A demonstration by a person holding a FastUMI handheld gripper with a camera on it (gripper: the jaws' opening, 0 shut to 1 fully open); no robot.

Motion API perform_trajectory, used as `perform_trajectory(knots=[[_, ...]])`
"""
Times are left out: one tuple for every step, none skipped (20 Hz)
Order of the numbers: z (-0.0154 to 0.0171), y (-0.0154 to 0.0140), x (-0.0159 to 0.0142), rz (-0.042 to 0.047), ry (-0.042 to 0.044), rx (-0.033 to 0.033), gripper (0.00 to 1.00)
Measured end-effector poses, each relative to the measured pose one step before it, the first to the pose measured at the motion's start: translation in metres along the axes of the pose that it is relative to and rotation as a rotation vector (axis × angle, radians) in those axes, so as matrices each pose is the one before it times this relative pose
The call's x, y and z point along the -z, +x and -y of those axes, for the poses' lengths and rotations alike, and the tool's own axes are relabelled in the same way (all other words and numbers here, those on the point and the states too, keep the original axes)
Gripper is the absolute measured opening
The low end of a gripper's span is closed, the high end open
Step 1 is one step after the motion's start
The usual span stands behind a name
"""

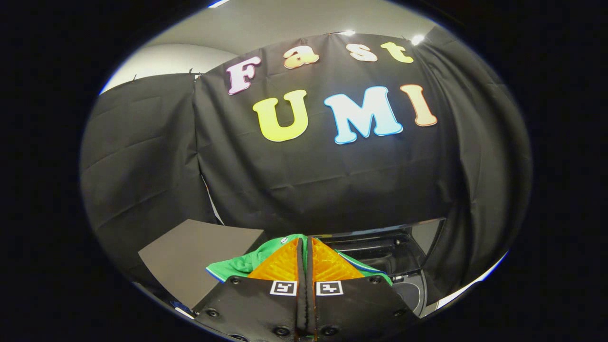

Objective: Put the clothes into the washing machine and then close the washing machine lid.

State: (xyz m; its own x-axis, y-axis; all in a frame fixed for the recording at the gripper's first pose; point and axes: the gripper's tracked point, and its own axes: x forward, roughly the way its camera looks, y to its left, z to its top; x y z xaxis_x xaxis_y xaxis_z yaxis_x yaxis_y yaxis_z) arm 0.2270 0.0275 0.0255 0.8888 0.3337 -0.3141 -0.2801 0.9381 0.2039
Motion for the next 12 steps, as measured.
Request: perform_trajectory(knots=[[0.00505,0.00018,0.00402,-0.00848,-0.00038,0.00537,0.01],[0.00565,-0.00090,0.00515,-0.00898,-0.00322,0.00441,0.01],[0.00469,0.00023,0.00375,-0.00643,-0.00343,0.00333,0.01],[0.00480,0.00136,0.00537,-0.00686,-0.00301,0.00335,0.01],[0.00460,0.00146,0.00439,-0.00869,-0.00350,0.00296,0.01],[0.00405,0.00205,0.00541,-0.00547,-0.00479,0.00463,0.01],[0.00528,0.00260,0.00645,-0.01014,-0.00768,0.00628,0.01],[0.00396,0.00265,0.00688,-0.01086,-0.00816,0.00590,0.01],[0.00390,0.00197,0.00707,-0.01010,-0.00715,0.00227,0.01],[0.00268,0.00259,0.00693,-0.01012,-0.00764,0.00103,0.01],[0.00321,0.00247,0.00640,-0.01011,-0.00888,0.00604,0.01],[0.00310,0.00325,0.00738,-0.01324,-0.00717,0.00510,0.01]])
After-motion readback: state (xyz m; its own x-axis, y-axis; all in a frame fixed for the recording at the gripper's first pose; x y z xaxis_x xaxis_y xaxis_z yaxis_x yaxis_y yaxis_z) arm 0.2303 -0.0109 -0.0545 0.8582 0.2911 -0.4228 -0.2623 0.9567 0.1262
